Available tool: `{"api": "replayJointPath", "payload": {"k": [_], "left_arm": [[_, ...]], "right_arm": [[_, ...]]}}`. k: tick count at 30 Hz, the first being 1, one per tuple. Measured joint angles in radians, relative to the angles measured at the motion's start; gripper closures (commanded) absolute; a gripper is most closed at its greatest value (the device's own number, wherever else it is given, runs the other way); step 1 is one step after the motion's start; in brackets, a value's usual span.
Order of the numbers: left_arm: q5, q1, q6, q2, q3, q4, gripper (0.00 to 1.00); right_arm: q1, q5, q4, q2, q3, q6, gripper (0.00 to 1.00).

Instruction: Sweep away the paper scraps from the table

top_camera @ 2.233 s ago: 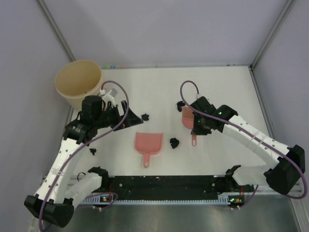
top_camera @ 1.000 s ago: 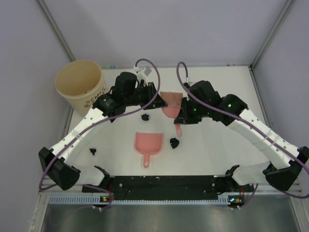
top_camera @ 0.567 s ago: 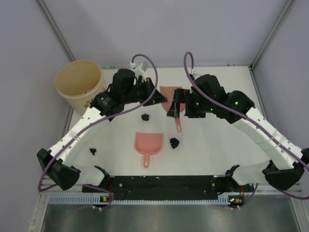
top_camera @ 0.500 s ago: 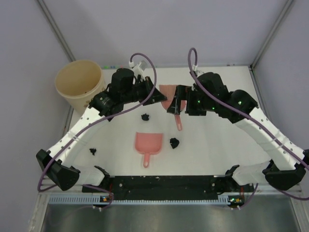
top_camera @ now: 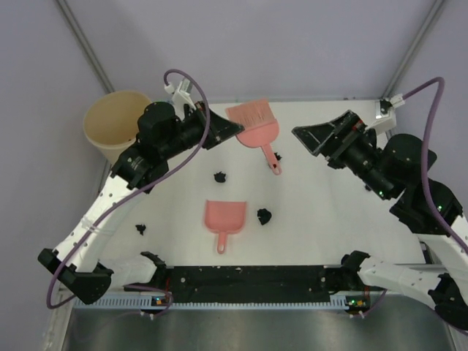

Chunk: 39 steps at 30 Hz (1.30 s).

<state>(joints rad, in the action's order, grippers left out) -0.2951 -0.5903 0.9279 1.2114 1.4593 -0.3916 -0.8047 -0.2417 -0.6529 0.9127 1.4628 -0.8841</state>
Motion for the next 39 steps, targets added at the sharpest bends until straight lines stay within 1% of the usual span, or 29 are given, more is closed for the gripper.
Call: {"api": "replayJointPath", "payload": {"k": [3, 8, 13, 16, 18, 22, 27, 32, 39], "left_arm": [[0.019, 0.011, 0.048, -0.03, -0.003, 0.051, 1.0], [0.059, 0.026, 0.158, -0.114, -0.073, 0.22, 1.0], [0.081, 0.033, 0.266, -0.142, -0.113, 0.386, 1.0], [0.096, 0.033, 0.303, -0.142, -0.127, 0.442, 1.0], [0.109, 0.033, 0.317, -0.142, -0.128, 0.459, 1.0], [0.136, 0.037, 0.325, -0.14, -0.128, 0.47, 1.0], [0.154, 0.036, 0.328, -0.14, -0.128, 0.489, 1.0], [0.167, 0.036, 0.33, -0.14, -0.129, 0.515, 1.0], [0.179, 0.036, 0.33, -0.127, -0.138, 0.536, 1.0]], "right_arm": [[0.0, -0.012, 0.087, -0.026, -0.01, -0.003, 0.02], [0.0, 0.001, 0.194, -0.017, -0.023, -0.013, 0.1], [0.0, 0.036, 0.267, 0.038, -0.023, -0.027, 0.18], [0.0, 0.062, 0.309, 0.082, -0.022, -0.029, 0.22], [0.0, 0.085, 0.331, 0.119, -0.022, -0.029, 0.25], [0.0, 0.118, 0.385, 0.161, -0.021, -0.033, 0.29], [0.0, 0.138, 0.43, 0.164, -0.019, -0.035, 0.38], [0.0, 0.154, 0.461, 0.169, -0.013, -0.037, 0.46], [0.0, 0.17, 0.497, 0.177, -0.013, -0.037, 0.52]]}}
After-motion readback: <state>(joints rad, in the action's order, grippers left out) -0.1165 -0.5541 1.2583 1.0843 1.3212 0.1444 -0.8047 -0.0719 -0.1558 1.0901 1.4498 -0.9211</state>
